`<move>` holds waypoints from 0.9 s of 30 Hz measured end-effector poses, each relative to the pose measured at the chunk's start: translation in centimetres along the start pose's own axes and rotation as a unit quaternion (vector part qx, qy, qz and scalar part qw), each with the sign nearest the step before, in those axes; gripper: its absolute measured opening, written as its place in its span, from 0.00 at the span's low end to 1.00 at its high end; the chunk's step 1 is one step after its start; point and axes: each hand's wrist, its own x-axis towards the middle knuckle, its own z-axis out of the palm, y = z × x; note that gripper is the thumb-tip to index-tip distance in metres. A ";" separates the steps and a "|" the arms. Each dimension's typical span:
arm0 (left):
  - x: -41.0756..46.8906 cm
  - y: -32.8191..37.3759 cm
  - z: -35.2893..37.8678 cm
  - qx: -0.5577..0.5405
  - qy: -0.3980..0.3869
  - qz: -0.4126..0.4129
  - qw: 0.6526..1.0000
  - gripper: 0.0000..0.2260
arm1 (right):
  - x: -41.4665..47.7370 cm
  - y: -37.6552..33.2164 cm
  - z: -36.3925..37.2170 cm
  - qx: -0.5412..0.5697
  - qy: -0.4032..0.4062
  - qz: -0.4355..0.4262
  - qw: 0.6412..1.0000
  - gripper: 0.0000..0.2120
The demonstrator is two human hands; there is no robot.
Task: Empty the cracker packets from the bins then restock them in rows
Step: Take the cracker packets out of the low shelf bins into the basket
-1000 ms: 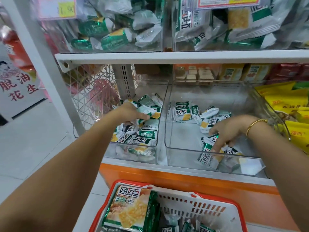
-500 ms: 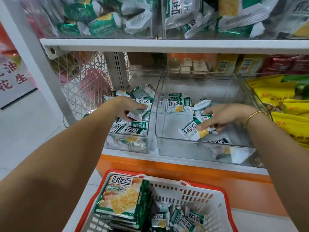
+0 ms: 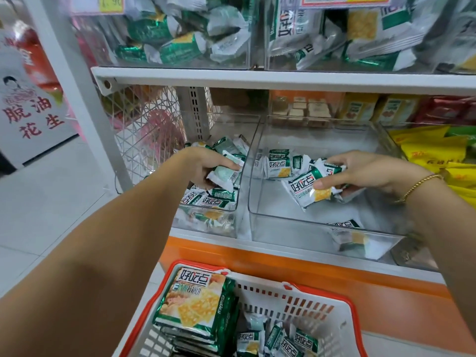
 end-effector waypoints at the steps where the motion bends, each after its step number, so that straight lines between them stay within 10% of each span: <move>1: -0.8 0.1 0.1 -0.019 0.006 0.016 1.000 0.16 | -0.4 -0.1 0.0 0.003 0.006 -0.005 1.000 0.34; 7: -9.0 -1.7 -0.5 -0.182 0.091 0.234 0.951 0.36 | -4.3 -2.1 -0.3 -0.022 0.054 -0.083 0.995 0.27; 12: -17.2 -8.8 3.6 -0.139 0.094 0.320 0.933 0.18 | -9.0 -3.2 1.3 0.060 0.020 -0.171 0.983 0.22; 17: -16.6 -16.8 11.2 -0.128 0.029 0.177 0.976 0.19 | -11.3 -0.7 7.1 -0.049 0.006 -0.162 0.985 0.29; 22: -10.0 -25.3 18.7 -0.132 0.018 -0.040 0.990 0.44 | -8.9 5.5 16.6 -0.301 -0.044 -0.087 0.949 0.35; 27: -5.8 -29.5 23.8 -0.216 0.111 -0.107 0.964 0.35 | -6.3 13.8 24.0 -0.314 -0.122 0.071 0.939 0.34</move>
